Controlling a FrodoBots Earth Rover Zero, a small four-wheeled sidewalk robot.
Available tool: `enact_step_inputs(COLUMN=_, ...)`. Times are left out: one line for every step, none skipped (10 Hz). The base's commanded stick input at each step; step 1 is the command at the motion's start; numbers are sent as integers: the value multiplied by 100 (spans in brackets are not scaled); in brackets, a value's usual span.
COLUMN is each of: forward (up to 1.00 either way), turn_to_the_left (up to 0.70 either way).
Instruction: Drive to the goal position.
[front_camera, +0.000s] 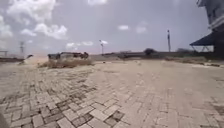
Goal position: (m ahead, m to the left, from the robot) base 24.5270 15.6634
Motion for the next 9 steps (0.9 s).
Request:
enact_step_inputs(forward=70, turn_to_the_left=-14)
enact_step_inputs(forward=70, turn_to_the_left=-14)
enact_step_inputs(forward=70, turn_to_the_left=-14)
enact_step_inputs(forward=70, turn_to_the_left=-10)
enact_step_inputs(forward=70, turn_to_the_left=-4)
enact_step_inputs(forward=70, turn_to_the_left=0)
enact_step_inputs(forward=70, turn_to_the_left=0)
enact_step_inputs(forward=70, turn_to_the_left=0)
enact_step_inputs(forward=70, turn_to_the_left=0)
